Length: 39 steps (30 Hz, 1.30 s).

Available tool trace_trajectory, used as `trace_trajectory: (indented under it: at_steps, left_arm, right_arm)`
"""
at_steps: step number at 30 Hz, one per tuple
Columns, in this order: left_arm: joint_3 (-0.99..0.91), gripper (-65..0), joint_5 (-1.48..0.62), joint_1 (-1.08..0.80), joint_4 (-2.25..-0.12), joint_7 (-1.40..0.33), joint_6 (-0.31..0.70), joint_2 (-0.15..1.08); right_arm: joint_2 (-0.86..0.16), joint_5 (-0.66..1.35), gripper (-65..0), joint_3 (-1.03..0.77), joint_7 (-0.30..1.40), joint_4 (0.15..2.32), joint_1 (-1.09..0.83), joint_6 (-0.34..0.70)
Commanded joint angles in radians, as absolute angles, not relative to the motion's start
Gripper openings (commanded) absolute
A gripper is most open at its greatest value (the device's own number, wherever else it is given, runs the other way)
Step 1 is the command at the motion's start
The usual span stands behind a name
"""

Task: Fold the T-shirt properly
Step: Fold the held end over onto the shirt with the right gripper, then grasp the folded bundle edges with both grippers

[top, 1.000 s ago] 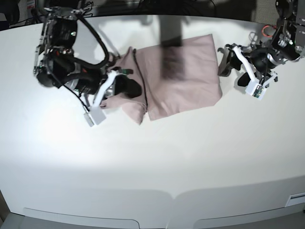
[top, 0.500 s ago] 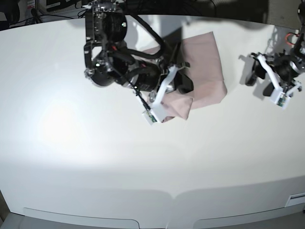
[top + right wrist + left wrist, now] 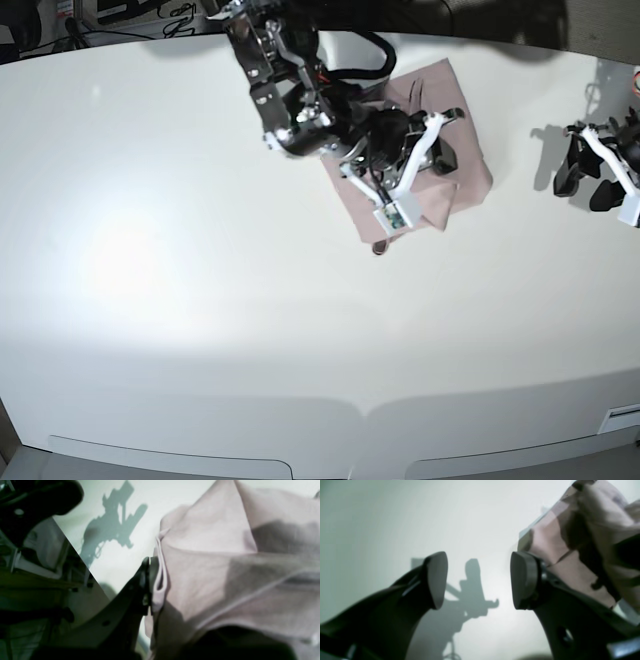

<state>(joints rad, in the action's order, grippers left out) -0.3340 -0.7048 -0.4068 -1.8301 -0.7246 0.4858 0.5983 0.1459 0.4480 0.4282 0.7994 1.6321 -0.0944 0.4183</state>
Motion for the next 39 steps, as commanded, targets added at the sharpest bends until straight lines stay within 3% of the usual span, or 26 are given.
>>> trace_trajectory:
  at_steps: [1,5,9,11,23,29,31,36,39]
  left_arm:
    - [-0.345,-27.0,-0.723,-0.402,-1.847,-0.703,0.490,0.613]
    - [-0.345,-27.0,-0.742,-0.402,-1.847,-0.710,0.490,0.612]
    - [-0.345,-27.0,-0.743,-0.402,-1.847,-0.709,0.490,0.612]
    - [-0.345,-27.0,-0.742,-0.402,-1.847,-0.709,0.490,0.613]
    - [-0.345,-27.0,-0.742,-0.402,-1.847,-0.710,0.490,0.612]
    - [-0.345,-27.0,-0.872,-0.402,-1.847,-0.710,0.490,0.609]
    - [-0.345,-27.1,-0.961,-0.402,-1.847,-0.714,0.490,0.592]
    - [-0.345,-39.5,-1.118,-0.411,-1.847,-0.792,0.533,0.494]
    - [-0.345,-46.3,-1.171,-0.438,-1.847,-0.792,0.574,0.423]
  right_arm:
    - [0.157,0.478,-65.0,0.443,0.759,1.636,-0.079,0.425]
    - [0.157,0.540,-65.0,0.468,0.731,1.602,-0.061,0.434]
    - [0.157,0.739,-47.0,0.468,0.731,1.602,-0.049,0.559]
    - [0.157,0.845,-43.7,0.468,0.745,1.602,-0.044,0.633]
    - [0.157,0.864,-43.7,0.463,0.797,1.602,0.015,0.667]
    - [0.157,0.696,-44.1,0.454,0.866,1.602,0.099,0.654]
    - [0.157,0.621,-46.9,0.435,0.891,1.602,0.125,0.634]
    - [0.157,0.474,-63.0,0.344,0.898,1.602,0.155,0.617]
    - [0.157,0.463,-65.0,0.292,0.897,1.602,0.155,0.617]
